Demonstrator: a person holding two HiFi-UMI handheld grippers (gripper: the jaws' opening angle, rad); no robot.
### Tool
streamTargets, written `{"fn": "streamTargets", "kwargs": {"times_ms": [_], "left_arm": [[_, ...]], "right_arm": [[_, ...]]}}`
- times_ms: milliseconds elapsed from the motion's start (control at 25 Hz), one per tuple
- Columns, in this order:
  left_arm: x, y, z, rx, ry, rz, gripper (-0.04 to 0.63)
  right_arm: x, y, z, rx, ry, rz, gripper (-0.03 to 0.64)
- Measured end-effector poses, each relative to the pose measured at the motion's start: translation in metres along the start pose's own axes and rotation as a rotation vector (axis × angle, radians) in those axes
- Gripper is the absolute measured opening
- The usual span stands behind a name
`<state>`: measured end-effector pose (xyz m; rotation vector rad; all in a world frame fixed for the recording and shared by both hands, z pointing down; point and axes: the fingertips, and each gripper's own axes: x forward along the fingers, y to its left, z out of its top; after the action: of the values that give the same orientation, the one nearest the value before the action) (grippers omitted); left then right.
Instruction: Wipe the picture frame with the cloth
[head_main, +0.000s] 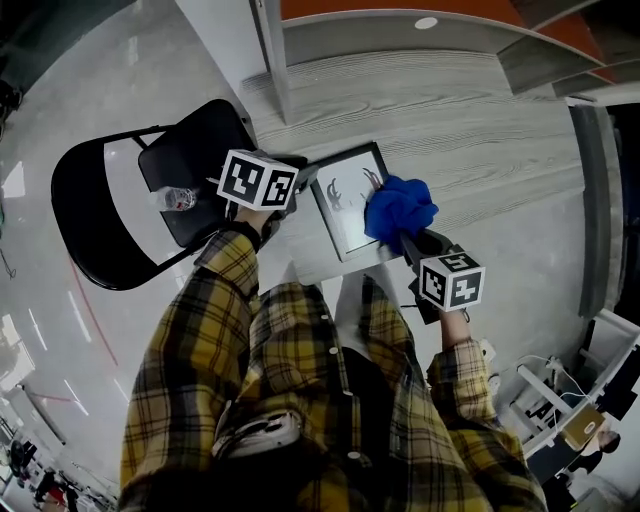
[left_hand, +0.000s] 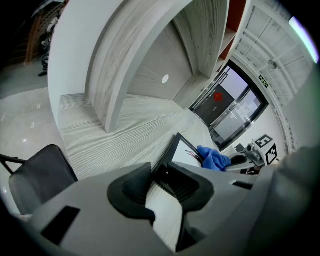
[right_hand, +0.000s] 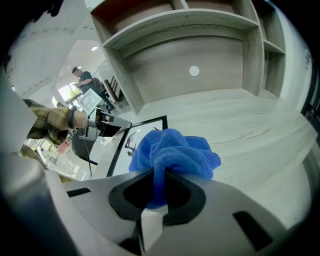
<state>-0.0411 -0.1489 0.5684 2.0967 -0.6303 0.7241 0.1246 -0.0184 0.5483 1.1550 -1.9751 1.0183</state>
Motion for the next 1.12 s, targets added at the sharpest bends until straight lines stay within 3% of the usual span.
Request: {"fn": "streamTargets", "kwargs": {"times_ms": [160,280,640,800,920,1120], "left_arm": [[0.0,0.001,-0.001,-0.006,0.0,0.002,0.104],[0.002,0.001,0.0,-0.002,-0.001,-0.002,0.104],[-0.015,0.003,-0.007,-0.01,-0.121,0.069,0.104],[-0.044,-0.008,-0.003,-0.045,-0.219,0.119,0.103],[-0.067,-0.034,0.002,-0.071,-0.311,0.114,0.098],[-0.107,-0.094,0.039,-0.047,-0.507,0.121,0.043]], "right_arm": [[-0.01,-0.003,-0.031,0.021,0.039,-0.014,0.048],[-0.012,-0.004,-0.036,0.049,0.013,-0.017,0.048],[-0.067,0.009,0.028,0.058,-0.212,0.029,0.048],[-0.093,0.015,0.067,0.013,-0.288,0.091,0.048],[-0.109,0.024,0.091,-0.038,-0.319,0.15,0.049],[-0.132,0.039,0.137,-0.144,-0.384,0.28,0.049]]}}
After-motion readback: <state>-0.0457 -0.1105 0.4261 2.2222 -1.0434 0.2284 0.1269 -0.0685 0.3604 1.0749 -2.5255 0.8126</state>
